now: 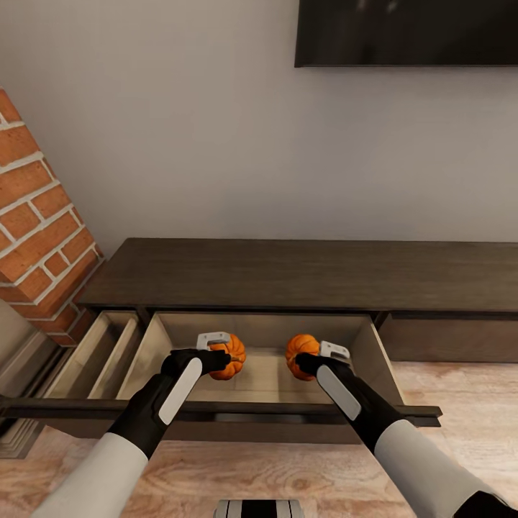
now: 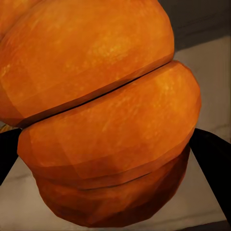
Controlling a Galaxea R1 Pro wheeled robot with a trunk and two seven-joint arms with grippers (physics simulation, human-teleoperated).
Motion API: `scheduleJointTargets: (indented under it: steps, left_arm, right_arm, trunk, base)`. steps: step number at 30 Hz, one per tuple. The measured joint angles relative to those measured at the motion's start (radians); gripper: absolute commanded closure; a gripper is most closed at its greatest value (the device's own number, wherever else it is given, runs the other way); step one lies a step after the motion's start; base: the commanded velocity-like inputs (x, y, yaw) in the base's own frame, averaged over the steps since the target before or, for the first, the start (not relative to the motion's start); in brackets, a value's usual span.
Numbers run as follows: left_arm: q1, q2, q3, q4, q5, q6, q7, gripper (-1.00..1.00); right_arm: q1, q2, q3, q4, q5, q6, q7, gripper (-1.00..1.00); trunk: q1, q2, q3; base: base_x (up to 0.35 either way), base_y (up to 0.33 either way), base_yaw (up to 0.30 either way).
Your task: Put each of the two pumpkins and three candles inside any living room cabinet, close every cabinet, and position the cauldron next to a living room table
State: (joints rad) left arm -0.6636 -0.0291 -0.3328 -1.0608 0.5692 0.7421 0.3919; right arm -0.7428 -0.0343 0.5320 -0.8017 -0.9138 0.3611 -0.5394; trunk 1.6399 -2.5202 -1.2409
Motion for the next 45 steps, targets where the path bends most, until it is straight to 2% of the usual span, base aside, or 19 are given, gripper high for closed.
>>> scheduleJointTargets:
  steps: [4,11,12,23,24,32,45]
  left_arm:
    - [0.0,0.0,0.0,0.0,-0.001,0.001,0.0,1.0]
    - [0.0,0.0,0.001,-0.001,-0.003,0.0,0.0,1.0]
    - [0.0,0.0,0.001,-0.001,-0.003,0.0,0.0,1.0]
    - [0.0,0.001,0.001,-0.001,-0.003,0.0,0.0,1.0]
    - [0.0,0.001,0.0,-0.001,-0.003,0.0,0.0,-1.0]
    - [0.0,0.001,0.001,-0.002,-0.001,0.0,0.0,-1.0]
    - [0.0,0.0,0.003,-0.024,0.008,0.007,-0.001,-1.0]
  right_arm:
    - [-0.001,0.007,0.0,0.009,-0.001,0.001,0.0,1.0]
    - [-0.002,0.008,0.0,0.011,0.001,0.0,0.0,1.0]
    - [-0.002,0.008,0.0,0.011,0.001,0.0,0.0,-1.0]
    - [-0.002,0.008,0.0,0.01,0.001,0.0,-0.001,-1.0]
    - [-0.002,0.008,0.0,0.01,0.001,0.0,-0.001,-1.0]
    - [-0.002,0.008,0.0,0.01,0.001,0.0,-0.001,-1.0]
    - [-0.002,0.007,0.0,0.009,0.001,0.0,-0.001,-1.0]
  trunk:
    - [0.002,-0.001,-0.015]
    - [0.002,-0.001,-0.015]
    - [0.002,-0.001,-0.015]
    - [0.002,-0.001,-0.015]
    - [0.002,-0.001,-0.015]
    - [0.002,-0.001,-0.015]
    - [-0.004,0.002,0.035]
  base:
    - [0.0,0.0,0.0]
    - [0.0,0.0,0.0]
    - [0.0,0.0,0.0]
    - [0.0,0.0,0.0]
    - [0.0,0.0,0.0]
    - [0.0,0.0,0.0]
    - [0.0,0.0,0.0]
